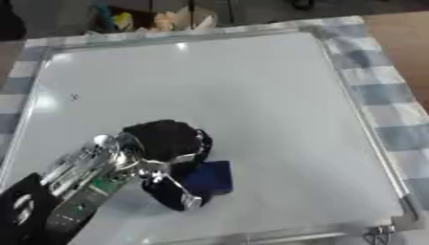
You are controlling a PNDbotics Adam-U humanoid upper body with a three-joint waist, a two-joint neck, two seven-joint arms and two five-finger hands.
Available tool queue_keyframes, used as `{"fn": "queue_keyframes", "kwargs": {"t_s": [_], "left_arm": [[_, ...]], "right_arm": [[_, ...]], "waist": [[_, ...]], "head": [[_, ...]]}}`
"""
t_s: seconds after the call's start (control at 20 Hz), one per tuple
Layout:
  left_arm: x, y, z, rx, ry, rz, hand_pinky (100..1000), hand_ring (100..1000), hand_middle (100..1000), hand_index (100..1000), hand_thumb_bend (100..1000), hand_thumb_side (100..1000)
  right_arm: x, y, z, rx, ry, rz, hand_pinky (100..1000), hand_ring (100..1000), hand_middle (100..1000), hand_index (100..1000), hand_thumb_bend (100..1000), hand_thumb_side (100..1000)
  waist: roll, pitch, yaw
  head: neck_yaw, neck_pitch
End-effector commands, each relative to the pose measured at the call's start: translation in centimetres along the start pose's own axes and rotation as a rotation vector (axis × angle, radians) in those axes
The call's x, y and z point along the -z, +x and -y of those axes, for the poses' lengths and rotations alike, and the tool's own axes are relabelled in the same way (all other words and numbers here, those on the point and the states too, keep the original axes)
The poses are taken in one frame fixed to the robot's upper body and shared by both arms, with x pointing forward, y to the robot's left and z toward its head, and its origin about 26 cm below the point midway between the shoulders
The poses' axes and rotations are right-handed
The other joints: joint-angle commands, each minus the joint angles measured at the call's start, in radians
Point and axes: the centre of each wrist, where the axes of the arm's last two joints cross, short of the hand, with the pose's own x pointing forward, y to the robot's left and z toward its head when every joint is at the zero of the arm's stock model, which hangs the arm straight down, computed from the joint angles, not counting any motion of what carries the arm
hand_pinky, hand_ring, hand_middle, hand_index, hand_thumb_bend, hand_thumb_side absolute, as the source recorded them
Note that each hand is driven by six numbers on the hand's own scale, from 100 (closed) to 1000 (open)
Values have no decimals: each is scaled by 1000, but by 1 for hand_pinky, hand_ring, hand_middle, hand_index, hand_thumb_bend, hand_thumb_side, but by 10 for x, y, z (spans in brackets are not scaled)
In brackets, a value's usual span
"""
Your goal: Wipe the whiteboard clean with a brush.
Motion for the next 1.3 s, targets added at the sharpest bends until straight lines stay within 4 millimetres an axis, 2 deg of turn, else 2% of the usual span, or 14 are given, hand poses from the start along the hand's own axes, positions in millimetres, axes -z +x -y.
{"fn": "queue_keyframes", "kwargs": {"t_s": [0.05, 0.35, 0.65, 0.8, 1.3], "left_arm": [[0, 0, -4, 7, 26, -3, 386, 559, 646, 195, 253, 483], [5, -4, 3, 5, 15, -15, 381, 559, 653, 190, 241, 471], [8, -6, 9, 2, -3, -14, 379, 562, 696, 187, 272, 464], [9, -6, 9, -3, 2, -13, 368, 551, 638, 186, 228, 466], [8, -7, 7, 2, 22, -16, 359, 545, 601, 189, 187, 480]], "right_arm": [[6, 3, 5, -4, -17, 25, 782, 812, 747, 796, 100, 901], [7, 4, 5, -4, -17, 27, 783, 812, 747, 796, 100, 903], [7, 3, 5, -4, -18, 26, 783, 812, 747, 796, 100, 903], [6, 3, 5, -3, -19, 25, 784, 813, 746, 796, 100, 904], [6, 3, 5, -4, -18, 24, 785, 813, 746, 797, 100, 905]], "waist": [[-6, -22, -1], [-7, -21, -2], [-6, -20, -2], [-6, -19, -1], [-6, -20, 5]], "head": [[3, -13], [4, -15], [3, -14], [3, -15], [2, -16]]}}
